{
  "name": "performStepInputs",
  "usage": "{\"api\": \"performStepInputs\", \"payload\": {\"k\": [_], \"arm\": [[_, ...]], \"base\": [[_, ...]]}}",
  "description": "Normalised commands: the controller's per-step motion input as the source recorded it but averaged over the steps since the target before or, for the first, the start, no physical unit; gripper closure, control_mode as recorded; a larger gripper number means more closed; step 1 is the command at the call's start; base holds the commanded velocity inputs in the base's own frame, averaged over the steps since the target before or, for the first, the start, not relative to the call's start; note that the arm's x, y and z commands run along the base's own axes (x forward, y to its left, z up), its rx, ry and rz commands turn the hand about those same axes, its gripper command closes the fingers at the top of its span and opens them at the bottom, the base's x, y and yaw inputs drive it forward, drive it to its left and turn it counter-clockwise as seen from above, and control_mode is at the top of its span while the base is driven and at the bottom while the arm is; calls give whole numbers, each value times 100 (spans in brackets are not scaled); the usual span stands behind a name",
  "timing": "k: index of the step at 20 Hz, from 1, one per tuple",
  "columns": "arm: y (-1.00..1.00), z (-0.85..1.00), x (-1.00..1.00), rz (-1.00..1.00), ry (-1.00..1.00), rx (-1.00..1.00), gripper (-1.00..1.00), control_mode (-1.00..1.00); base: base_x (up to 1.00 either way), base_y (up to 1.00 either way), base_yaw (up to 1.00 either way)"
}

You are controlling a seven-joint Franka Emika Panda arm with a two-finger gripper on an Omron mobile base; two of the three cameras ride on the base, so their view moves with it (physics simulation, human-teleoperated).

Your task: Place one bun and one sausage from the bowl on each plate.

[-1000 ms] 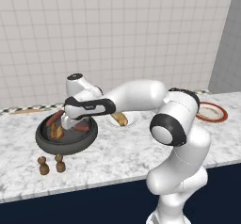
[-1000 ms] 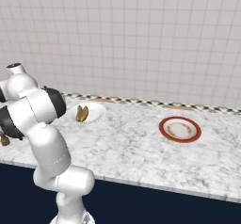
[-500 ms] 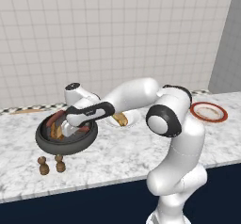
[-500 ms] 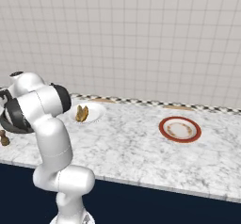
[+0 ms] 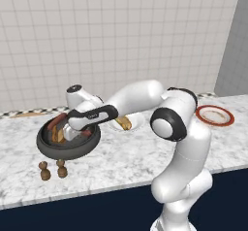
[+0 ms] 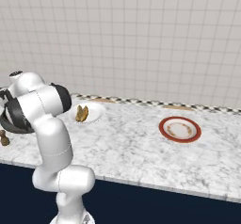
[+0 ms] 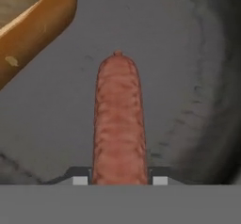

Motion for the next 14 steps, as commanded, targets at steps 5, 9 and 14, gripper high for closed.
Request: {"api": "performStepInputs", "payload": {"k": [5,9,14], "arm": [[-57,77,-8,-18,-22,2,100,-100],[-100,31,-1,-37,-24,7,100,-100],[-100,10,21,-37,-9,21,100,-100]], "base": [[0,0,0],[0,0,0],[0,0,0]]}}
